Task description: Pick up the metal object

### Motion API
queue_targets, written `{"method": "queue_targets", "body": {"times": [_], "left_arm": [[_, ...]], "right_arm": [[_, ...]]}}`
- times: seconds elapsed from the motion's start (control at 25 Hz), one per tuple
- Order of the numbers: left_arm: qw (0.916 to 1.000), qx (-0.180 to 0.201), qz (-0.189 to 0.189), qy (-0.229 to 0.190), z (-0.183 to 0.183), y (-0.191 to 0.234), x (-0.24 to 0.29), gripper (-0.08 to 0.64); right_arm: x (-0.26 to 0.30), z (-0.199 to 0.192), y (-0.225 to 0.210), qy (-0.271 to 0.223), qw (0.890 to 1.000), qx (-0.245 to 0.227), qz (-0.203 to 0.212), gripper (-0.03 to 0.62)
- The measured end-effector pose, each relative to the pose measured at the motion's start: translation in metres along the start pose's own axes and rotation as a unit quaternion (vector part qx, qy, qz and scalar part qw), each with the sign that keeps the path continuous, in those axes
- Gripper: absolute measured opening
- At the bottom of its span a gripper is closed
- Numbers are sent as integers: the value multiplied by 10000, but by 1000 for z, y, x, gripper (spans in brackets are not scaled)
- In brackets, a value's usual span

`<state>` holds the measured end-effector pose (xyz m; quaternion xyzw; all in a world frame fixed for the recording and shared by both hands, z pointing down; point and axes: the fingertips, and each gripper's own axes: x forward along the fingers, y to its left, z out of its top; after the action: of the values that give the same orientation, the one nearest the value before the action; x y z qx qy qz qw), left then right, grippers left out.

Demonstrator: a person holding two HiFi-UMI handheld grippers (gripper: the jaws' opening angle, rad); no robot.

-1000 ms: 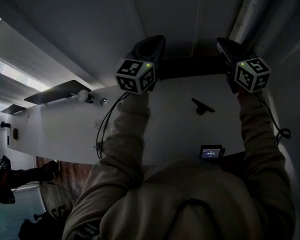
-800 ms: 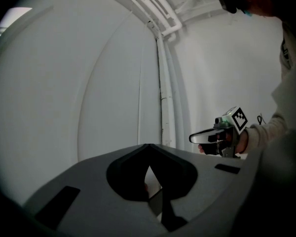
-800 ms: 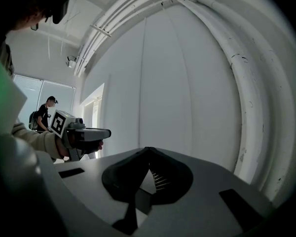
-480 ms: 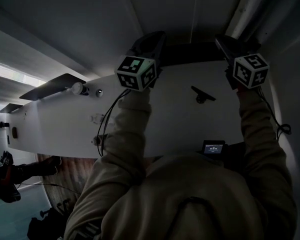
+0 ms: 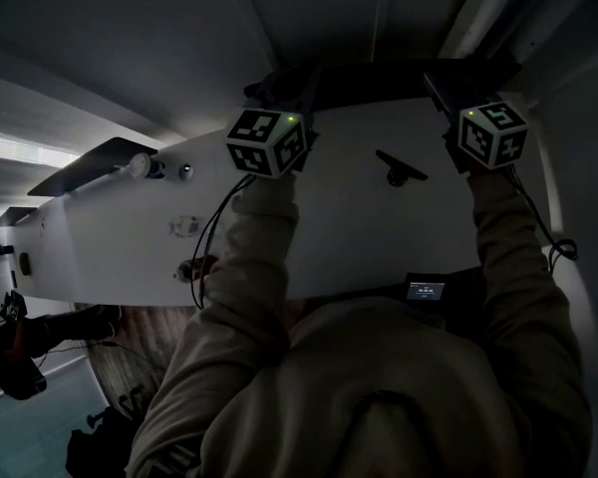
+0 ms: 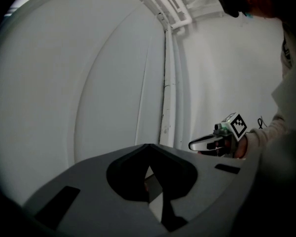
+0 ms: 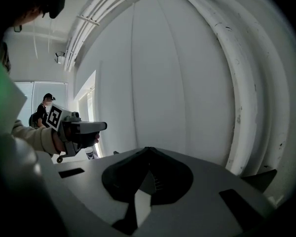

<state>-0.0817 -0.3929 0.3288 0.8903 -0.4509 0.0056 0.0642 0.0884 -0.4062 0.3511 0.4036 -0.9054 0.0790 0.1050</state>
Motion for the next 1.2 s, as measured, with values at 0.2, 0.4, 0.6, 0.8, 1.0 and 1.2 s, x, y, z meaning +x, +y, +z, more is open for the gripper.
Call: {"method": "queue_targets", "body": {"times": [0.2,0.4,0.6,0.8,1.0,1.2], "left_arm": [[9999,-94,-45,105,-24,1,2,3],[9993,-240,-38,278,-53,1,7,3],[9983,-353,-113,453,-75,-7,9,3],[9973,-450,-59,581,-98,-5,8,3],[9957,-599,-56,705,-123,-6,9,3],[9944,-686,-67,801,-144,-9,10,3]], "right_arm": [[9,-32,-1,215,9997,20,-90,18],[12,-51,2,360,9993,54,-54,18],[11,-75,2,543,9984,93,-99,18],[11,-102,0,686,9972,250,-148,18],[9,-125,-3,841,9956,361,-213,18],[9,-148,-3,990,9940,414,-232,18]]}}
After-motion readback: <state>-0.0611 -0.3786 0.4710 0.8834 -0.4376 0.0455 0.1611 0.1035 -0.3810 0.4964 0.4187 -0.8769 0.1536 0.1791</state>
